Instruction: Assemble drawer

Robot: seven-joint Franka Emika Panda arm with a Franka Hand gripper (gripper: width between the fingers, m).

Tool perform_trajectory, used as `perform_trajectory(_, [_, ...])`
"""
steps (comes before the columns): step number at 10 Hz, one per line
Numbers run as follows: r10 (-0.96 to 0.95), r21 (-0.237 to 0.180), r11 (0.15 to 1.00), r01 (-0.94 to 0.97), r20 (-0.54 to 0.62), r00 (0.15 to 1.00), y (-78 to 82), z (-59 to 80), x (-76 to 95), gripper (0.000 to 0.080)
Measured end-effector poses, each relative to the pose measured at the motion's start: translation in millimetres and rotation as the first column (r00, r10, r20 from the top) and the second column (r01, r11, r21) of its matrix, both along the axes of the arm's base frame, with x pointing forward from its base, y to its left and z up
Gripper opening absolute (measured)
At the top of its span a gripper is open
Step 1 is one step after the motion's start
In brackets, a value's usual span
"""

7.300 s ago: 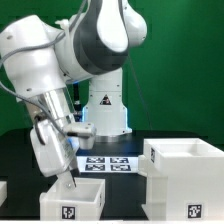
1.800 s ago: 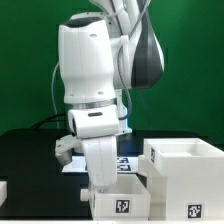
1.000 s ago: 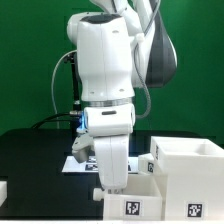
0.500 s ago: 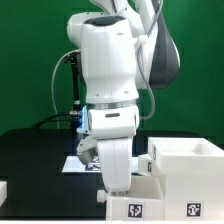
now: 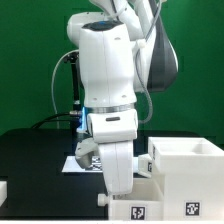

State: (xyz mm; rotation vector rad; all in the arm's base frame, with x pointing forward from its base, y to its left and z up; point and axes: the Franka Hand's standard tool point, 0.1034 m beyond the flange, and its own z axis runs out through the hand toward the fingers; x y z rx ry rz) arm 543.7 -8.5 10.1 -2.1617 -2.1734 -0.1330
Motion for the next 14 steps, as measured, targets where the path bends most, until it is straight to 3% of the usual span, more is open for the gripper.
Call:
perform_trajectory(6, [-0.035, 0.006, 0.999, 0.035, -0.004, 0.999, 22.5, 1.0, 2.2, 0.0038])
perform_trajectory(9, [-0.036, 0.007, 0.999, 0.036, -0.009, 0.999, 22.2, -0.5, -0.4, 0.0038])
perform_trajectory(10, [-0.036, 0.007, 0.999, 0.036, -0.009, 0.999, 22.0, -0.5, -0.3, 0.0129])
perform_trajectory(11, [-0.034, 0.005, 0.999, 0.034, -0.006, 0.999, 21.9, 1.7, 0.8, 0.0313])
perform_trajectory(12, [-0.015, -0.006, 1.0, 0.015, 0.002, 1.0, 22.4, 14.1, 4.6, 0.0448])
perform_trajectory(13, [-0.014, -0.011, 1.0, 0.014, 0.006, 1.0, 21.1, 27.4, 7.6, 0.0448])
perform_trajectory(14, [-0.016, -0.017, 1.0, 0.016, 0.002, 1.0, 15.6, 39.8, 10.2, 0.0599])
